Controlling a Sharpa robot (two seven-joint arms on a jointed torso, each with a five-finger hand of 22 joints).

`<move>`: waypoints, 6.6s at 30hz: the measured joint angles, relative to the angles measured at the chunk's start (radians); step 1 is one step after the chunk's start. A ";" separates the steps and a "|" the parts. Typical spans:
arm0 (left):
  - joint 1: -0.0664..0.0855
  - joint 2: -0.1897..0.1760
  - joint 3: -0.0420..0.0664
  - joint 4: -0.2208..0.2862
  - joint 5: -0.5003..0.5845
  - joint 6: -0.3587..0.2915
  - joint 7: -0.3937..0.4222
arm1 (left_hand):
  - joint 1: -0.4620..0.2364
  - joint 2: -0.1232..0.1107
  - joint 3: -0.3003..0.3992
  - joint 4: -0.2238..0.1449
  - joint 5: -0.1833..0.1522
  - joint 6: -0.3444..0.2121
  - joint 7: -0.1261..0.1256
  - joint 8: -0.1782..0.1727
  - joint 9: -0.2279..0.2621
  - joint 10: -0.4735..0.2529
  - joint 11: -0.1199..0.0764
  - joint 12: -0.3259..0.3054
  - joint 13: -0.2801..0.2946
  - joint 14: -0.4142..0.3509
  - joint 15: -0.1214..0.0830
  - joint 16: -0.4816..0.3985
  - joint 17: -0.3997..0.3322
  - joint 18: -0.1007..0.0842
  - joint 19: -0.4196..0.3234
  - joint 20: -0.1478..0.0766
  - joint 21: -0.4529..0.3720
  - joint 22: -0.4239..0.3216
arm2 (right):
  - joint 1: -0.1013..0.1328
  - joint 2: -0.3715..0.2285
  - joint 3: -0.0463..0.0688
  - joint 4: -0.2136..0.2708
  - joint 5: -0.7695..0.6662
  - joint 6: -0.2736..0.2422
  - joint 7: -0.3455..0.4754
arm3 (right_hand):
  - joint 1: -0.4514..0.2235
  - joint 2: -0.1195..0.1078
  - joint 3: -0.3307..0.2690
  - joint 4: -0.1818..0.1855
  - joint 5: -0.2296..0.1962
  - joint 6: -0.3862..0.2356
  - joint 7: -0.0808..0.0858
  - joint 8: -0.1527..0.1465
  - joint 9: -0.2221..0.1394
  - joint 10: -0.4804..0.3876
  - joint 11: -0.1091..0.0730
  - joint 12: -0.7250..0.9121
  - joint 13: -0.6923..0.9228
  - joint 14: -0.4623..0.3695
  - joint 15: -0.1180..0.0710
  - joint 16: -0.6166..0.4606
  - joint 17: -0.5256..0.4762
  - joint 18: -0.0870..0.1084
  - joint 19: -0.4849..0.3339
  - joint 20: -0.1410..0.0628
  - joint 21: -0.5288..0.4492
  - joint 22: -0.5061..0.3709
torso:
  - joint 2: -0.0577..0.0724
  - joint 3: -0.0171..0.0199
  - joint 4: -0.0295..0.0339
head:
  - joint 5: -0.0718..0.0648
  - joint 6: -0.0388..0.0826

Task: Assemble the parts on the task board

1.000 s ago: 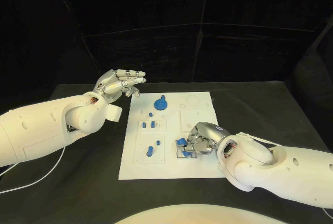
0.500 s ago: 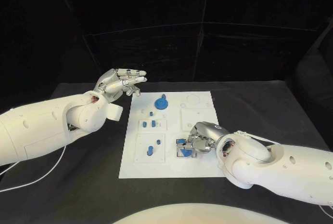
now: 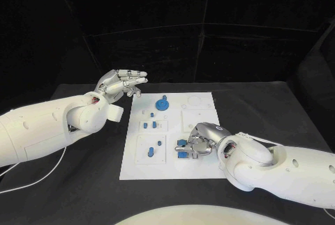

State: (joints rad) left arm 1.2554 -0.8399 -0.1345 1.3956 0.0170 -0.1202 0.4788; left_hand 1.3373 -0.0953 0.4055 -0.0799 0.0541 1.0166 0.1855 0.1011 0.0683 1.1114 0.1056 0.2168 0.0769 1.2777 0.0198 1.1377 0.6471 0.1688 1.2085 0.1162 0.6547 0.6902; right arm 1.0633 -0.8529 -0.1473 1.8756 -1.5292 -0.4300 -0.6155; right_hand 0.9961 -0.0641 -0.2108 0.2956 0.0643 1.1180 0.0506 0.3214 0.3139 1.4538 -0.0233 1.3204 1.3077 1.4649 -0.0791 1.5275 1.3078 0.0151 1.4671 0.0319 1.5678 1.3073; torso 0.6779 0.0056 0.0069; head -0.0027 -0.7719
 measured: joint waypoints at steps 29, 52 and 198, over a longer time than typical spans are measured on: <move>0.000 -0.003 0.000 0.000 0.000 0.002 -0.002 | 0.000 0.000 -0.003 -0.003 0.000 0.000 0.000 0.000 0.000 -0.004 0.004 0.005 -0.001 0.000 0.000 0.000 -0.004 0.000 0.000 0.000 0.000 -0.002 | 0.000 -0.029 0.001 0.023 -0.014 0.006 0.007 | 0.284 0.051 0.076 -0.109 0.090 0.000 0.000 -0.004 0.041 0.004 -0.004 0.008 0.003 0.000 0.000 0.000 0.000 0.000 0.000 0.000 0.000 0.000 | 0.000 -0.0006 0.0008 | 0.003 -0.002; 0.000 -0.005 -0.001 0.000 0.000 0.003 -0.003 | 0.000 0.000 -0.003 -0.003 0.000 0.000 0.000 0.000 0.000 -0.004 0.004 0.005 -0.001 0.000 0.000 0.000 -0.004 0.000 0.000 0.000 -0.004 -0.001 | 0.000 -0.029 0.001 0.029 -0.017 0.002 0.014 | 0.281 0.045 0.041 -0.108 0.078 0.000 0.000 -0.013 0.050 0.008 0.000 0.002 -0.002 0.000 0.000 0.000 0.000 0.000 0.000 0.000 0.000 0.000 | 0.000 -0.0003 -0.0001 | 0.003 -0.003; -0.002 -0.005 -0.015 0.002 0.000 0.009 -0.005 | 0.000 0.000 -0.008 -0.003 0.000 -0.004 0.004 0.004 0.000 -0.004 0.004 0.011 -0.001 -0.004 0.004 0.000 -0.006 0.000 0.000 0.000 -0.004 -0.004 | -0.005 -0.216 0.000 0.055 -0.130 0.114 0.035 | 0.443 0.071 0.254 -0.208 0.431 0.002 0.021 -0.175 0.000 -0.027 0.019 -0.071 0.102 -0.002 0.009 -0.024 0.000 0.000 0.000 0.011 0.000 0.000 | -0.002 -0.0017 -0.0020 | -0.027 0.001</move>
State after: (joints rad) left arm 1.2531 -0.8452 -0.1500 1.3973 0.0171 -0.1110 0.4742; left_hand 1.3374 -0.0953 0.3973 -0.0828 0.0541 1.0130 0.1892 0.1048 0.0683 1.1078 0.1092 0.2277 0.0756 1.2740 0.0235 1.1377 0.6408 0.1687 1.2085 0.1162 0.6507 0.6863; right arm 1.0583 -1.0686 -0.1473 1.9303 -1.6592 -0.3158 -0.5806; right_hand 1.4393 0.0073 0.0431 0.0880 0.4957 1.1197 0.0714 0.1469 0.3137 1.4273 -0.0039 1.2498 1.4093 1.4633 -0.0700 1.5035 1.3080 0.0151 1.4670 0.0424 1.5678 1.3073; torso 0.6759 0.0038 0.0049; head -0.0296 -0.7713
